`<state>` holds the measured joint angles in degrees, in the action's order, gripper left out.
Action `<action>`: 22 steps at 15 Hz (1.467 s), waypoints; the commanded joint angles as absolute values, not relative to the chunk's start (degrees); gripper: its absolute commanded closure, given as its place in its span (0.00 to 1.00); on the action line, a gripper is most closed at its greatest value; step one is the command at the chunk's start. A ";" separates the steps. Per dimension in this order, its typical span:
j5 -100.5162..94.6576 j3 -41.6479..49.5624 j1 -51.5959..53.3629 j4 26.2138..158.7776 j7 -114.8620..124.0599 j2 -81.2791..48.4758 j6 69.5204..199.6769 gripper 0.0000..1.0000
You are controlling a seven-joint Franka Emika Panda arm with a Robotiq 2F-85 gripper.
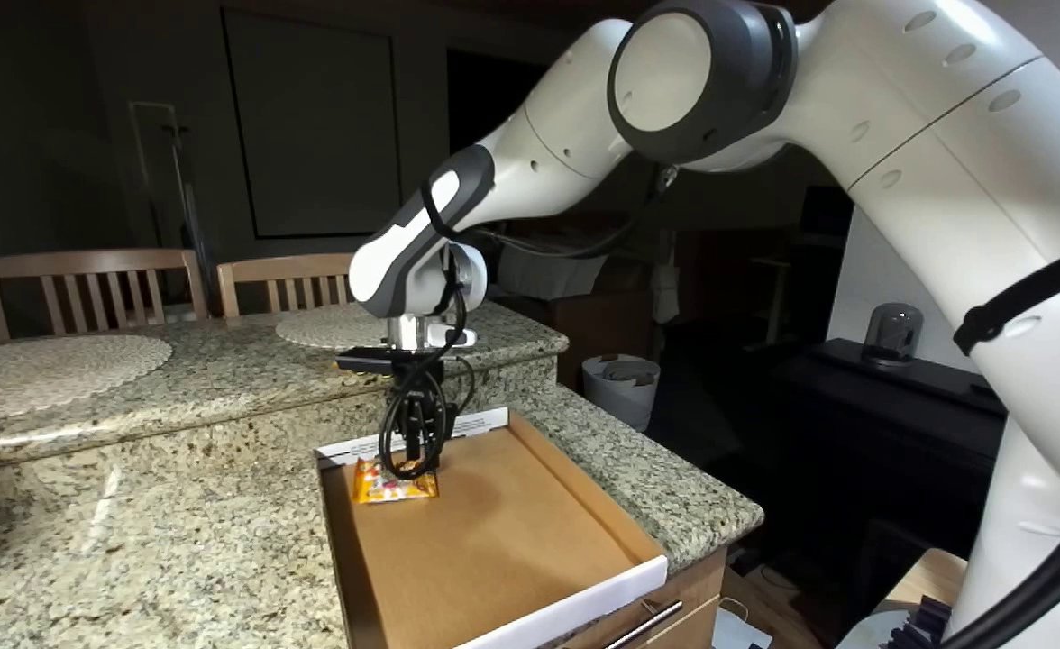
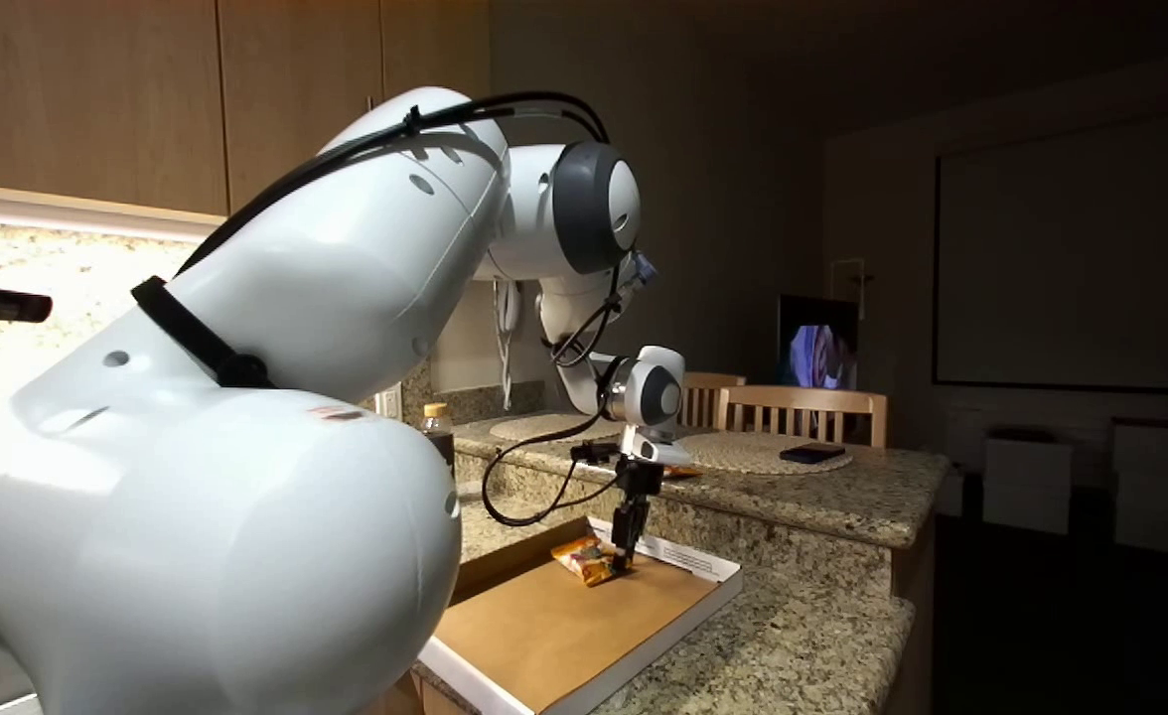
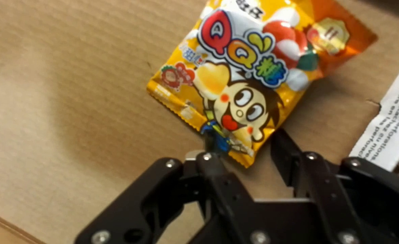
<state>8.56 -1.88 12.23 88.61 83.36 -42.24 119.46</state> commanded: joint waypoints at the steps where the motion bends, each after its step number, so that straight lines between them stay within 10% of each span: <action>1: 8.78 -1.75 12.03 87.63 82.22 -42.79 118.32 0.85; 12: 9.05 -1.71 11.65 88.77 81.84 -41.80 118.83 0.99; 13: 8.76 -1.57 11.83 89.52 81.89 -41.04 119.23 0.74; 22: 6.97 -1.87 13.47 93.53 79.98 -35.52 122.15 0.21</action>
<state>7.93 -1.65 13.09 89.30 82.42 -39.35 120.48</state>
